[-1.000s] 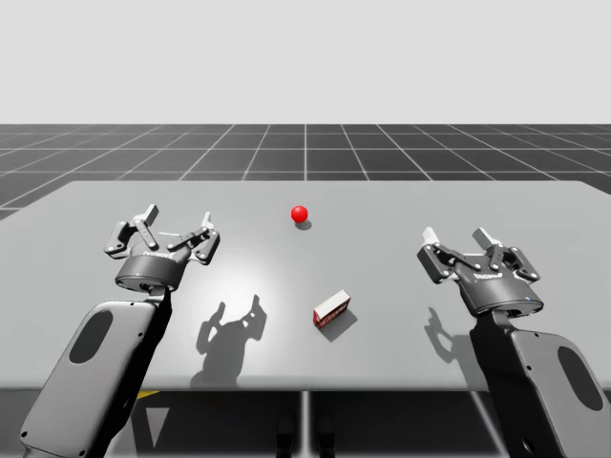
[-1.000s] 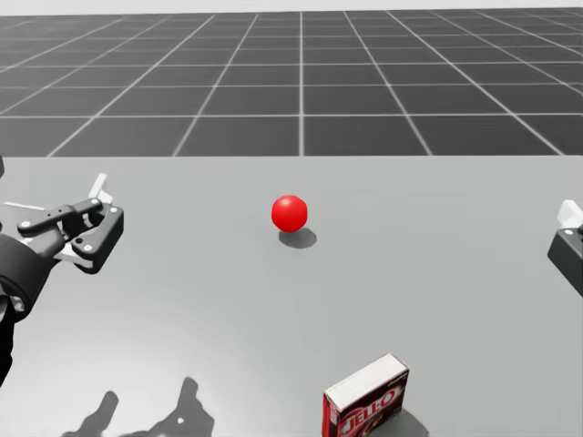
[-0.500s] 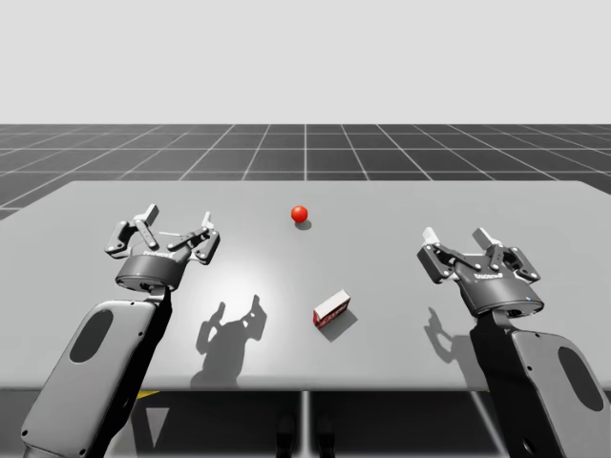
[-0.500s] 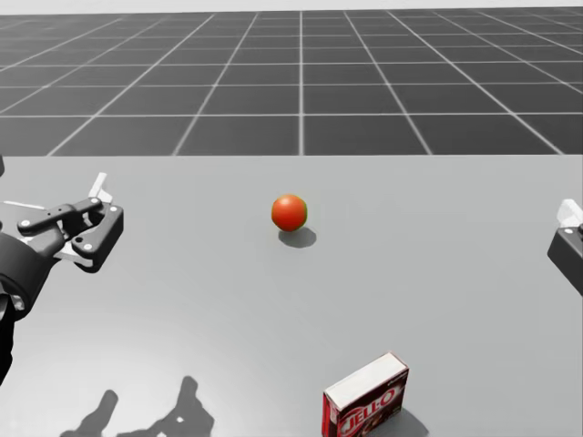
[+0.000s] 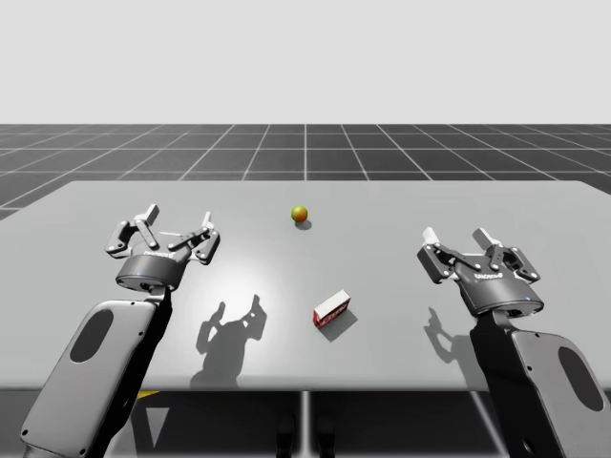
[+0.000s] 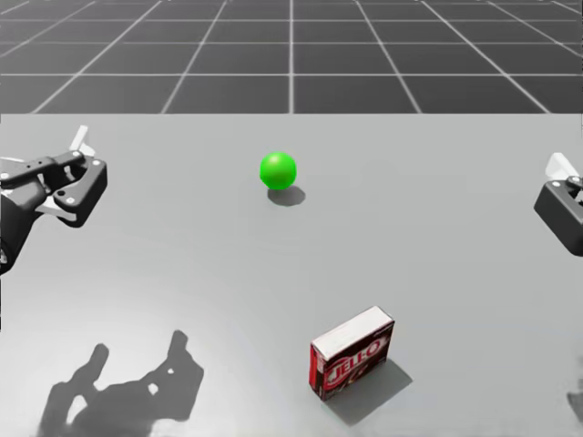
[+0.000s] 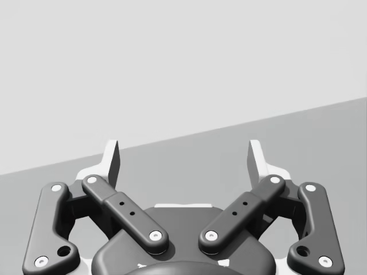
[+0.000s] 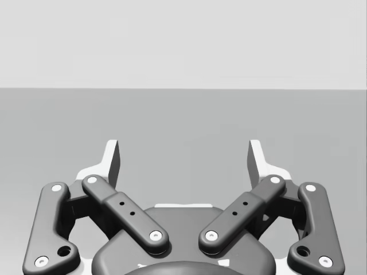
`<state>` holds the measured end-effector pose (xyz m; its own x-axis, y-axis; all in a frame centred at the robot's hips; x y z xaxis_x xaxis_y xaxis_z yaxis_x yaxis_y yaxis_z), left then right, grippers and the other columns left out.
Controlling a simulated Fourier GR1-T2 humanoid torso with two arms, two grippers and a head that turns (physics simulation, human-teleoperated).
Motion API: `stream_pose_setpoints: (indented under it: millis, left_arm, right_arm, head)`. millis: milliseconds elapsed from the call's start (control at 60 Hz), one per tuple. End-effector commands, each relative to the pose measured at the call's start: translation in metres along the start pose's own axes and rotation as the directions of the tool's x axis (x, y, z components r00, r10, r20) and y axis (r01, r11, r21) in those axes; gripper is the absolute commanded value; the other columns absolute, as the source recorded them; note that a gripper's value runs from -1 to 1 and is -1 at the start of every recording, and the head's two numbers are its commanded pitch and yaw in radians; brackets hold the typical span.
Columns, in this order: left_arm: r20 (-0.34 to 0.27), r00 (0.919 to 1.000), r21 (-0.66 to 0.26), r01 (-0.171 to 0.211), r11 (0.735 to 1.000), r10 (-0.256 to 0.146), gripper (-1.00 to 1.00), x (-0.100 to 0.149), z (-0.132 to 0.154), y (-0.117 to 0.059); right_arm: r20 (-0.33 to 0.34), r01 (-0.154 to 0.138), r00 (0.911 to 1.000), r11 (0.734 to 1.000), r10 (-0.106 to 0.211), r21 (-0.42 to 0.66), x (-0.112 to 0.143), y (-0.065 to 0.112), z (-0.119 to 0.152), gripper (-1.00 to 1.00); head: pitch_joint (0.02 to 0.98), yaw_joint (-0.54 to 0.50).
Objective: Watch the red light. When it turns green, pick up the object.
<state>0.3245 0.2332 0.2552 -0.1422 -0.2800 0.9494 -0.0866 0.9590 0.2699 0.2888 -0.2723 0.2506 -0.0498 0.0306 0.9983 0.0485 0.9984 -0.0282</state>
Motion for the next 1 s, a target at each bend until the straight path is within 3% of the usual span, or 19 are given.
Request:
stream_pose_setpoints:
  millis: [17,350,517,733,767,850,867,900,950,1000]
  left_arm:
    - [0.0,1.0,-0.002,0.003,1.0,-0.003,-1.0,0.0,-0.001,0.0]
    - [0.002,1.0,-0.008,0.007,1.0,-0.007,-1.0,0.001,-0.001,-0.001]
    - [0.002,0.9998,-0.006,0.019,1.0,-0.019,-1.0,0.001,-0.002,-0.002]
    - [-0.004,0.9999,-0.007,0.015,1.0,-0.015,-1.0,0.0,-0.001,-0.001]
    - [-0.007,0.9999,-0.007,0.015,1.0,-0.015,-1.0,0.0,-0.001,-0.001]
    - [-0.007,0.9999,-0.007,0.013,1.0,-0.013,-1.0,0.0,-0.001,-0.001]
    - [-0.007,0.9999,-0.007,0.013,1.0,-0.013,-1.0,0.0,-0.001,-0.001]
    - [-0.008,0.9999,-0.007,0.014,1.0,-0.014,-1.0,0.0,-0.001,-0.001]
    - [-0.008,0.9999,-0.008,0.014,1.0,-0.014,-1.0,0.0,-0.001,-0.001]
    - [-0.009,0.9999,-0.008,0.014,1.0,-0.014,-1.0,-0.001,-0.002,-0.001]
  right_arm:
    - [0.0,-0.002,1.0,1.0,0.002,0.0,0.0,0.0,0.0,-1.0]
    - [-0.004,-0.001,1.0,1.0,0.001,0.001,0.0,0.001,-0.001,-1.0]
    - [-0.041,0.026,0.9989,0.999,-0.024,0.031,-0.001,0.002,-0.001,-1.0]
    - [-0.07,0.045,0.9969,0.992,-0.037,0.118,-0.001,0.01,0.003,-1.0]
    - [-0.075,0.031,0.997,0.988,-0.02,0.154,-0.002,0.014,0.007,-1.0]
    - [-0.089,0.045,0.9957,0.978,-0.027,0.204,-0.002,0.02,0.017,-1.0]
    - [-0.09,0.058,0.9951,0.978,-0.041,0.202,-0.003,0.021,0.018,-1.0]
    - [-0.088,0.046,0.9957,0.973,-0.026,0.227,-0.002,0.023,0.023,-1.0]
    - [-0.11,0.064,0.9932,0.964,-0.036,0.259,-0.003,0.027,0.031,-1.0]
    - [-0.115,0.064,0.9928,0.959,-0.033,0.276,-0.004,0.03,0.036,-1.0]
  head:
    - [0.735,-0.02]
    - [0.881,-0.09]
    - [0.893,-0.1]
    - [0.897,-0.1]
    - [0.898,-0.1]
    - [0.899,-0.1]
    - [0.899,-0.1]
    - [0.9,-0.1]
    - [0.902,-0.1]
    - [0.901,-0.1]
